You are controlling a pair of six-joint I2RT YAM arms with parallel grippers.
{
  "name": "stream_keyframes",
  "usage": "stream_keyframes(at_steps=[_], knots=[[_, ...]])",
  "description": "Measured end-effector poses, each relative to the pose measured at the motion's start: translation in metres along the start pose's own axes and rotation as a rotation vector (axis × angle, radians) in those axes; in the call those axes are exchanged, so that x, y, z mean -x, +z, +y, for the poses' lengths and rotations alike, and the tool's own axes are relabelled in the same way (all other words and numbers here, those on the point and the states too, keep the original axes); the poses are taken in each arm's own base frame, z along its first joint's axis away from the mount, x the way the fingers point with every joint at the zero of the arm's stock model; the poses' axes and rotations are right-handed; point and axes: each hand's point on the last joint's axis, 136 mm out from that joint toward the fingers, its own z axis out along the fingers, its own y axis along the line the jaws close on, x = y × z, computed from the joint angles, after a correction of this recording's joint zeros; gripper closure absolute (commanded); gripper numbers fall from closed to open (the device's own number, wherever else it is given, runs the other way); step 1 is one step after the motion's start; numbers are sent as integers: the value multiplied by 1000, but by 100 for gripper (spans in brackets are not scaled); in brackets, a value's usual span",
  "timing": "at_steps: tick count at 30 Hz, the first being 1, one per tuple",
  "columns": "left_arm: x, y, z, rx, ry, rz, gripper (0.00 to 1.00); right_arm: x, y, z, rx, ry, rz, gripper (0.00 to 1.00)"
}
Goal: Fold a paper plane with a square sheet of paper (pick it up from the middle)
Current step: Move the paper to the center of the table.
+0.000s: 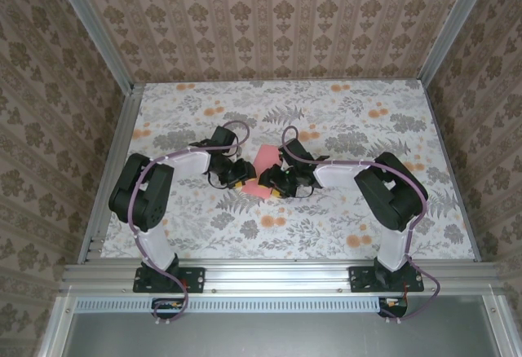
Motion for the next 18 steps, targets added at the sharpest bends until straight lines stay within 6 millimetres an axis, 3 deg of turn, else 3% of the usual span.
stream_keyframes(at_steps=[9, 18], knots=[[2, -4, -4, -12, -1, -13, 55, -9, 0, -11, -4, 40, 23, 100], [8, -15, -27, -101, 41, -42, 55, -26, -10, -31, -72, -12, 119, 100]])
